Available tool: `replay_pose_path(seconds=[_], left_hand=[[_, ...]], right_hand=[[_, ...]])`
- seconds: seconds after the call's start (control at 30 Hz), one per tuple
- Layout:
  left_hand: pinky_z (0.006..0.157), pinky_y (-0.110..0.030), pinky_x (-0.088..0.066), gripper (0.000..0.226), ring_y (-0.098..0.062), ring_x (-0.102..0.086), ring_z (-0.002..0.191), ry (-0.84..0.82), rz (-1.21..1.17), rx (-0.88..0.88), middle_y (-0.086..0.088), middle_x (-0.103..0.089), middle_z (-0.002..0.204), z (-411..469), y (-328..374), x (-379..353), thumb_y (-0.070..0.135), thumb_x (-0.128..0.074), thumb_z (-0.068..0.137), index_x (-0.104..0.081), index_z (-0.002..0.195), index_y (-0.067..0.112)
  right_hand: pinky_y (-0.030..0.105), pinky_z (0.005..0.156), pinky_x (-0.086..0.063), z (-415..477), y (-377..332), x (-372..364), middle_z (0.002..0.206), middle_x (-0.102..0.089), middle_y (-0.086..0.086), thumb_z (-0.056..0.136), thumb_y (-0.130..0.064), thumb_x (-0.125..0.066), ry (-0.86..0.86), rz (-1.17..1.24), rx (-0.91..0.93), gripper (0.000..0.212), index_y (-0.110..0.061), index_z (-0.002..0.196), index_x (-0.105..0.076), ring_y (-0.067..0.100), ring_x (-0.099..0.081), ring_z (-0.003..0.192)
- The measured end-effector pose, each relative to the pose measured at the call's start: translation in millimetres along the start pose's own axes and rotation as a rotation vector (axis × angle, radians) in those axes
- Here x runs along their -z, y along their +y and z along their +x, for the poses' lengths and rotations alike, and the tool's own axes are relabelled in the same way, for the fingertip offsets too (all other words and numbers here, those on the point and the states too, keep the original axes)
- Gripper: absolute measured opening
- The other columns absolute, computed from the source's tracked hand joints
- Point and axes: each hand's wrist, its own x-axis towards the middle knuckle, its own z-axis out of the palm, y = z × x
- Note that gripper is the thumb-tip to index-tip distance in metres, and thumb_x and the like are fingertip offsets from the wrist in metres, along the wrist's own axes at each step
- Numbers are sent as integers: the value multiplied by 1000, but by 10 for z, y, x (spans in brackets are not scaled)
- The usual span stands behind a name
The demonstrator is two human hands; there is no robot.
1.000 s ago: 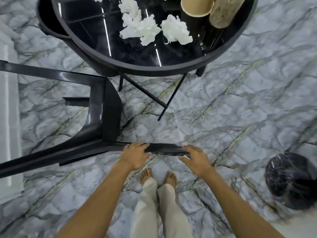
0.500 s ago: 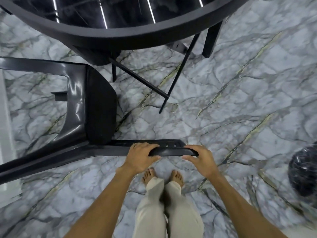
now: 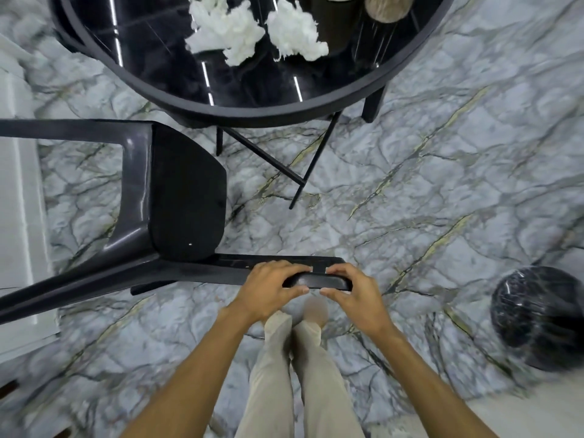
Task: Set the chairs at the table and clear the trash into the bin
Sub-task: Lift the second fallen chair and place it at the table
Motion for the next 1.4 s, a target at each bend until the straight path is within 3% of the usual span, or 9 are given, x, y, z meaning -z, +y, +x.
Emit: replay_pose_path(seconds=[0.33,0.5,0.6,0.73,0.9,1.1,1.2,1.33,1.4], left_hand=[[85,-26,-48,38,-4,-62,101,209,-171,-72,14,-71,110,-910,643,524,48,-66,83,-67,118,34],[86,-26,-50,36,0,-64,95,269,-250,-88,13,-73,105,-1258,619,708,42,-69,80,-72,113,27],[87,-26,-51,35,1,-65,96,305,-295,-94,13,-73,103,-1477,521,862,40,-71,81,-73,112,23],[86,-24,-52,32,0,-66,98,357,-360,-131,16,-72,103,-1808,337,1079,36,-72,82,-73,112,25],[86,-30,-52,28,-13,-67,101,314,-432,-155,10,-72,104,-2206,131,1397,32,-73,83,-72,111,36],[90,-17,-47,40,-7,-65,107,253,-456,-196,13,-71,110,-2724,36,1810,43,-77,76,-71,114,34],[88,-26,-51,29,-14,-67,100,345,-511,-202,7,-73,101,-2973,-91,1925,33,-80,75,-74,103,29],[84,-44,-54,26,-20,-69,88,425,-628,-214,-2,-73,94,-3250,-356,2068,36,-80,71,-75,94,26],[83,-53,-55,29,-25,-69,89,456,-669,-220,-3,-73,94,-3359,-481,2129,38,-80,70,-74,94,24]], right_hand=[[36,92,-52,-845,-923,271,101,-67,-19,76,-28,-81,22,22,166,32,-31,105,-67,7,-65,101],[27,90,-52,-1102,-1124,264,102,-69,-22,85,-30,-73,-15,73,163,25,-40,106,-63,-3,-64,100],[34,92,-53,-1227,-1080,221,107,-70,-17,92,-31,-65,-55,106,139,21,-32,113,-67,2,-64,104],[33,88,-53,-1429,-1011,128,111,-69,-20,90,-41,-65,-26,87,157,23,-42,112,-67,4,-64,106],[30,82,-54,-1629,-1370,-234,107,-68,-26,83,-59,-62,117,91,276,29,-48,110,-65,8,-63,100],[26,76,-48,-1823,-1966,-742,100,-65,-33,85,-67,-52,170,2,425,36,-45,108,-67,6,-57,90],[21,77,-44,-1877,-2274,-1004,93,-61,-34,86,-66,-52,165,-59,489,45,-31,108,-71,0,-53,91],[15,87,-45,-1933,-2541,-1190,102,-63,-29,84,-56,-60,38,-20,441,27,-45,110,-62,3,-58,102],[18,94,-46,-1951,-2564,-1192,108,-66,-23,87,-48,-64,-57,24,390,32,-41,118,-62,2,-60,110]])
